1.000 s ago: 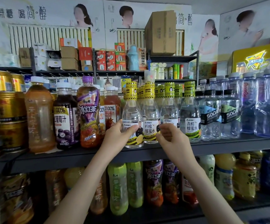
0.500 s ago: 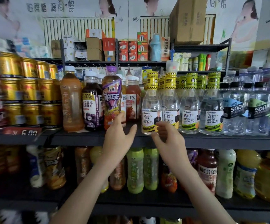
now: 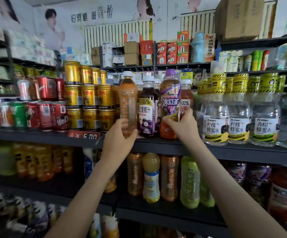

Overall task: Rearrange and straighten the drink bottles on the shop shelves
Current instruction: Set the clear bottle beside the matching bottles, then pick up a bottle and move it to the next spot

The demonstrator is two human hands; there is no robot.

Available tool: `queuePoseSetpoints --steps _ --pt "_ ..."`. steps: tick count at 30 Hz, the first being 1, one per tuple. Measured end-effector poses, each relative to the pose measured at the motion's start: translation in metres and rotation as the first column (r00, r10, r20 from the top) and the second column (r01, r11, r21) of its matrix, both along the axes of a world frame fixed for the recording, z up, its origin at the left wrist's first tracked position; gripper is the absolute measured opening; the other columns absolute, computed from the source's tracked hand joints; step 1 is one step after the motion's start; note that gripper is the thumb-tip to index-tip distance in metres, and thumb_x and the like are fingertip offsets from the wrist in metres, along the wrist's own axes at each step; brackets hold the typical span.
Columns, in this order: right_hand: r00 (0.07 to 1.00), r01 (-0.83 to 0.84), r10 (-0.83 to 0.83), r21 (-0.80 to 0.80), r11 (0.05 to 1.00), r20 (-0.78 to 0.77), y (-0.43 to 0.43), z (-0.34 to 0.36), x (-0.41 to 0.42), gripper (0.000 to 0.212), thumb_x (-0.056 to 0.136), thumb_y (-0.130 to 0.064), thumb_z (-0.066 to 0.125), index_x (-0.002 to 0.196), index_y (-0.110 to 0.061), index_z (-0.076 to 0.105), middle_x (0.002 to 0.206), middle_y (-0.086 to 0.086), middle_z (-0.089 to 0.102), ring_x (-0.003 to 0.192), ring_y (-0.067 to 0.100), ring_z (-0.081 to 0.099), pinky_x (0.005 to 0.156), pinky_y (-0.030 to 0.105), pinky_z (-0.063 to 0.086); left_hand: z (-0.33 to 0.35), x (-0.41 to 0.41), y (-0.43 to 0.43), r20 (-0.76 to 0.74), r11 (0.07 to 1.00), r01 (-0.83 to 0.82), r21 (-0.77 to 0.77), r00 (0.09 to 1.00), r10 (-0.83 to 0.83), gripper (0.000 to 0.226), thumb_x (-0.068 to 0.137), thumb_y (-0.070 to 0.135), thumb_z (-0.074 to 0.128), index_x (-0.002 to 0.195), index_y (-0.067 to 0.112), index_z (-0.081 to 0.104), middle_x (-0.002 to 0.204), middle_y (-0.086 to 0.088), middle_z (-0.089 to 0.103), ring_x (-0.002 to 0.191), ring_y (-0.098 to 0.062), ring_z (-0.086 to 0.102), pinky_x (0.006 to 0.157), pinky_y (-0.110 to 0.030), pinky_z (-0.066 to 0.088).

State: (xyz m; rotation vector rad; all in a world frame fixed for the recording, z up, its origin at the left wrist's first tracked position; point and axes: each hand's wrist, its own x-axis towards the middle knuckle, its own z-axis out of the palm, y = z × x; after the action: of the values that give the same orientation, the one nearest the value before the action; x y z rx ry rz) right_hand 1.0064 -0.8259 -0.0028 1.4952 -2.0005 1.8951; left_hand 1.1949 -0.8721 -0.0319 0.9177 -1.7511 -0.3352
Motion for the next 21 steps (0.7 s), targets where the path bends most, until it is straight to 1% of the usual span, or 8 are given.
queuePoseSetpoints --steps 4,6,9,12,13,15,17,21 --pt "0.992 0.124 -0.120 0.095 0.988 -0.049 -0.016 0.000 0.001 0.040 0.082 -0.036 0.069 0.104 -0.007 0.054 0.091 0.003 0.058 0.093 0.023 0.059 0.064 0.023 0.041 -0.006 0.013 -0.015 0.042 0.990 0.138 -0.002 0.990 -0.138 0.039 0.088 0.024 0.064 0.126 0.018 0.053 0.118 0.009 0.060 0.092 0.003 0.055 0.068 0.002 0.040" --pt "0.976 0.207 -0.203 0.039 0.978 -0.082 -0.015 -0.004 0.004 0.037 0.080 -0.038 0.068 0.096 -0.006 0.059 0.081 0.000 0.060 0.081 0.019 0.061 0.063 0.024 0.040 -0.010 0.014 -0.016 0.045 0.977 0.212 -0.002 0.976 -0.212 0.038 0.088 0.022 0.064 0.124 0.018 0.054 0.115 0.010 0.060 0.087 0.006 0.055 0.070 0.004 0.040" --pt "0.948 0.288 -0.297 -0.086 0.954 -0.114 0.004 -0.013 0.016 0.031 0.081 -0.039 0.068 0.091 -0.010 0.061 0.066 -0.013 0.055 0.064 0.002 0.054 0.056 0.015 0.033 -0.017 0.011 -0.014 -0.016 0.932 0.361 0.010 0.932 -0.361 0.032 0.088 0.020 0.064 0.119 0.020 0.057 0.111 0.010 0.063 0.088 0.013 0.056 0.072 0.002 0.041" --pt "0.948 0.265 -0.288 -0.168 0.950 -0.134 0.044 -0.023 0.036 0.031 0.079 -0.039 0.071 0.098 -0.016 0.064 0.070 -0.017 0.058 0.064 -0.004 0.054 0.059 0.008 0.041 -0.025 0.004 0.003 -0.114 0.844 0.534 0.047 0.842 -0.527 0.030 0.088 0.022 0.064 0.118 0.025 0.058 0.110 0.012 0.064 0.095 0.013 0.057 0.077 -0.002 0.042" --pt "0.956 0.231 -0.255 -0.166 0.959 -0.145 0.059 -0.028 0.042 0.031 0.078 -0.038 0.073 0.098 -0.017 0.064 0.073 -0.015 0.062 0.066 -0.002 0.057 0.063 0.010 0.046 -0.026 0.000 0.013 -0.148 0.800 0.596 0.066 0.799 -0.583 0.030 0.088 0.022 0.063 0.117 0.028 0.058 0.110 0.013 0.063 0.096 0.012 0.057 0.077 -0.004 0.044" --pt "0.963 0.182 -0.201 -0.113 0.977 -0.180 0.088 -0.039 0.055 0.029 0.074 -0.036 0.075 0.094 -0.018 0.065 0.077 -0.012 0.067 0.069 0.001 0.062 0.065 0.015 0.049 -0.026 -0.008 0.036 -0.209 0.683 0.724 0.098 0.686 -0.697 0.031 0.087 0.022 0.063 0.115 0.033 0.056 0.109 0.014 0.063 0.096 0.013 0.058 0.075 -0.004 0.044" --pt "0.965 0.146 -0.149 -0.030 0.989 -0.215 0.108 -0.055 0.063 0.030 0.072 -0.030 0.077 0.097 -0.019 0.066 0.078 -0.011 0.069 0.072 0.001 0.063 0.064 0.013 0.048 -0.029 -0.017 0.055 -0.240 0.581 0.807 0.111 0.589 -0.772 0.033 0.080 0.026 0.065 0.111 0.033 0.057 0.101 0.018 0.067 0.093 0.013 0.060 0.072 -0.003 0.044" --pt "0.988 0.057 -0.035 0.147 0.987 -0.148 0.134 -0.091 0.049 0.044 0.070 -0.030 0.080 0.110 -0.024 0.063 0.090 -0.014 0.070 0.083 -0.002 0.065 0.072 0.016 0.051 -0.053 -0.038 0.069 -0.235 0.581 0.791 0.193 0.612 -0.755 0.039 0.059 0.042 0.070 0.096 0.033 0.061 0.081 0.028 0.069 0.073 0.009 0.063 0.059 -0.007 0.047"
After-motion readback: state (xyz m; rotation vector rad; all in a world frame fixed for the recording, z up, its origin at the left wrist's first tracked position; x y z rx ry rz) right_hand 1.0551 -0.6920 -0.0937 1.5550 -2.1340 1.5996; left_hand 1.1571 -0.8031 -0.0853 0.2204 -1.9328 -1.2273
